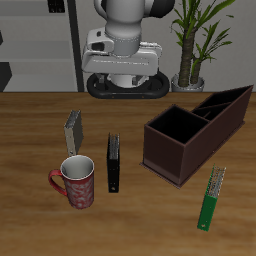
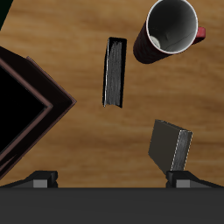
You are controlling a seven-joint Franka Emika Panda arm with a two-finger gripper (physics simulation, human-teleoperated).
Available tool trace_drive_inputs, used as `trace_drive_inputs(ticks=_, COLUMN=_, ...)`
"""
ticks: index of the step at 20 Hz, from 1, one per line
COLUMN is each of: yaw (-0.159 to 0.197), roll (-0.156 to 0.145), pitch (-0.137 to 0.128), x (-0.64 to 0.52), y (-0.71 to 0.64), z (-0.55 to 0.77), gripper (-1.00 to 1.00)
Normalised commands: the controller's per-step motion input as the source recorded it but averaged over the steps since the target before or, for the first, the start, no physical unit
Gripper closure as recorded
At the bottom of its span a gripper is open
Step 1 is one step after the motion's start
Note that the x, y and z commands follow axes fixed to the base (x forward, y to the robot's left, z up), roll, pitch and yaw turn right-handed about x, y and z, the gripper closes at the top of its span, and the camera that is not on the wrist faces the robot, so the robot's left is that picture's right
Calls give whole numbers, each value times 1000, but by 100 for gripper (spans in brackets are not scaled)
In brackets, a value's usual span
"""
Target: Place the red mug into the left desk caddy's right compartment and place the green book into the left desk caddy's back compartment
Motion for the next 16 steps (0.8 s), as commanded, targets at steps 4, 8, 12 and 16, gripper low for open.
trace_drive_inputs(ticks=4, yaw=19, roll=16, pitch=-24, x=199, y=-166, z=77, gripper=-100)
trace_drive_inputs(ticks=8, yaw=2, roll=36, pitch=-47, x=257, y=-198, z=127, gripper=-100)
trace_drive_inputs(ticks=12, yaw=63, roll=-21, pitch=-97, x=286, y=-236, z=115, gripper=-100)
trace_drive_inputs(ticks=16, yaw=28, roll=-16, pitch=-39, x=380, y=-288, z=28, gripper=-100)
